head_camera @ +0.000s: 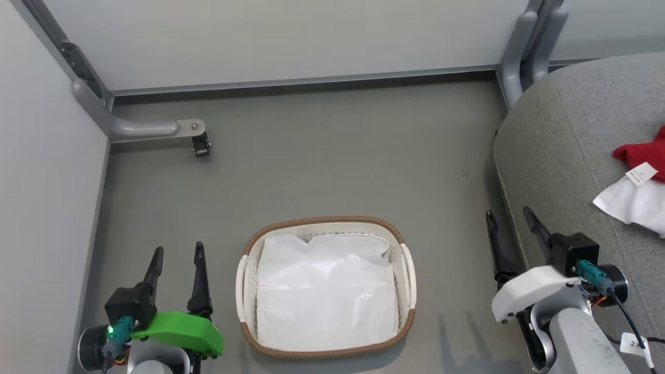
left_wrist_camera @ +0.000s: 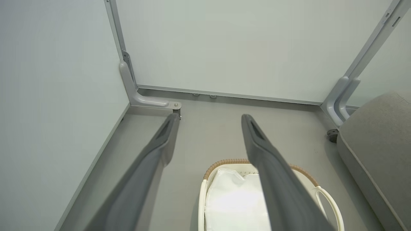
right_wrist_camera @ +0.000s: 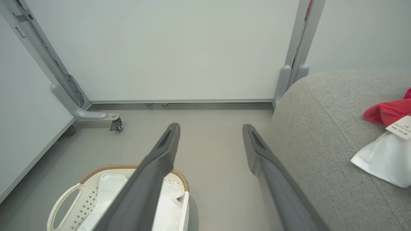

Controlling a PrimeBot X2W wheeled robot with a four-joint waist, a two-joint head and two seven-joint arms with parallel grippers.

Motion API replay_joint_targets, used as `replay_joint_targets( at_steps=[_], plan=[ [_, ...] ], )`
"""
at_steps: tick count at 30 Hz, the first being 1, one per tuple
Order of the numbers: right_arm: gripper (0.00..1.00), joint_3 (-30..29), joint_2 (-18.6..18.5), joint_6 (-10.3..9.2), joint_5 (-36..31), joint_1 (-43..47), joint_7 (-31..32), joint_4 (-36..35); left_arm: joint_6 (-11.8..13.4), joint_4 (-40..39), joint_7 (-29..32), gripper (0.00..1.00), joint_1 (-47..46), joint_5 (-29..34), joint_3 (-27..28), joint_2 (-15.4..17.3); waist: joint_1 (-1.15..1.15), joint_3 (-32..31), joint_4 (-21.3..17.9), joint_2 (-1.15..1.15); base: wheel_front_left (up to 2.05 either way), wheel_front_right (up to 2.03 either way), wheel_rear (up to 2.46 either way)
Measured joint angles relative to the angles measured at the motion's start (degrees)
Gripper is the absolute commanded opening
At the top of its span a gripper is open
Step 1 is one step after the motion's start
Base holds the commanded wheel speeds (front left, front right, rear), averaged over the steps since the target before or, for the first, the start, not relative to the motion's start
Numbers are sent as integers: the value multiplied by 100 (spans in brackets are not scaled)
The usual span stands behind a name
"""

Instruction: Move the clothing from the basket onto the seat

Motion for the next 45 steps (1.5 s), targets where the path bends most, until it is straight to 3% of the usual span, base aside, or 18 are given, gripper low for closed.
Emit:
replay_joint_targets(
  at_steps=[21,22,28,45],
  plan=[
    [100,237,1,0,223,792,0,-22,-99,-97,0,100,665,-242,-129,-2,0,-736,87,0,0,0,0],
    [0,238,0,0,222,791,0,-25,-110,-105,0,0,666,-282,-136,-2,0,-734,88,0,0,0,0],
    [0,227,46,1,303,923,58,203,-109,146,54,0,682,-385,-166,-23,0,-737,85,0,0,0,0],
    [0,21,45,0,2086,928,512,-70,-143,-34,511,0,669,-1998,86,-23,0,-748,50,0,0,0,0]
  ],
)
